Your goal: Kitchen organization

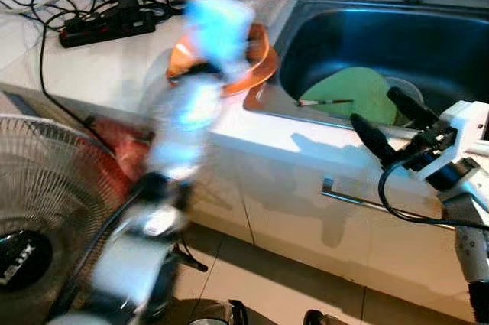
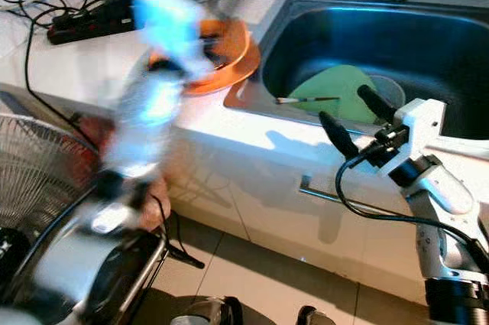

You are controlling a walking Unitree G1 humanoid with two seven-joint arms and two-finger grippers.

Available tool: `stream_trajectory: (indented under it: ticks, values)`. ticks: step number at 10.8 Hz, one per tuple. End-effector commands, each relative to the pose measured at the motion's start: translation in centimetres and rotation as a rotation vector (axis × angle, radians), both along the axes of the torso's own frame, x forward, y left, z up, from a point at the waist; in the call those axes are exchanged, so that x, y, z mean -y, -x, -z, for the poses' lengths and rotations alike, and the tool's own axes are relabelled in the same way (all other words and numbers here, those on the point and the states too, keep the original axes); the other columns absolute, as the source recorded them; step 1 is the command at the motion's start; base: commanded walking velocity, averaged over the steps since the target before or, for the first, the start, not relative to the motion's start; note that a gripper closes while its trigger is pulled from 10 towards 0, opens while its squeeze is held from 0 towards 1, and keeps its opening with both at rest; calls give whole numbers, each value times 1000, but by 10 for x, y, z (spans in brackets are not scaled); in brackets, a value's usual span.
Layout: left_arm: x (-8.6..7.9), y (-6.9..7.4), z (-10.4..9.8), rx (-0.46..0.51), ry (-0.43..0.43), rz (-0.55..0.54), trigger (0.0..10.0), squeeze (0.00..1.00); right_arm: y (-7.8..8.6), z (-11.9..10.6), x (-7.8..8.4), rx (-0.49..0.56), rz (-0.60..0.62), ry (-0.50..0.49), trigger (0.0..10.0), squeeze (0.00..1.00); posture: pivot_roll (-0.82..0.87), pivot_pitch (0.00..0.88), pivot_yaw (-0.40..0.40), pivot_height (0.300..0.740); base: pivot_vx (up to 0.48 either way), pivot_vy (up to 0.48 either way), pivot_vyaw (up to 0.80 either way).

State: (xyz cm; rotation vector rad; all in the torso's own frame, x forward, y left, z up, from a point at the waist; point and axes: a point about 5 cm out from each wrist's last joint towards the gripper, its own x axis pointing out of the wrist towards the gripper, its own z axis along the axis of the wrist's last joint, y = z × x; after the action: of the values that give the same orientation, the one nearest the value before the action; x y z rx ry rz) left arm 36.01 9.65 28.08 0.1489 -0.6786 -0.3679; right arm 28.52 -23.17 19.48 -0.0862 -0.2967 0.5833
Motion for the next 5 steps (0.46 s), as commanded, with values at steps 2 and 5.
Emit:
stream_trajectory:
  ticks: [2, 5]
  values:
    - [-39, 9, -2, 2, 62, -111, 10000, 0, -5, 0, -5, 7, -27, -5, 10000, 0, 63, 97, 125, 740, 0, 0, 0]
    - [-45, 37, 24, -65, 87, -151, 10000, 0, -11, 1, -9, 8, -47, -9, 10000, 0, 88, 97, 101, 740, 0, 0, 0]
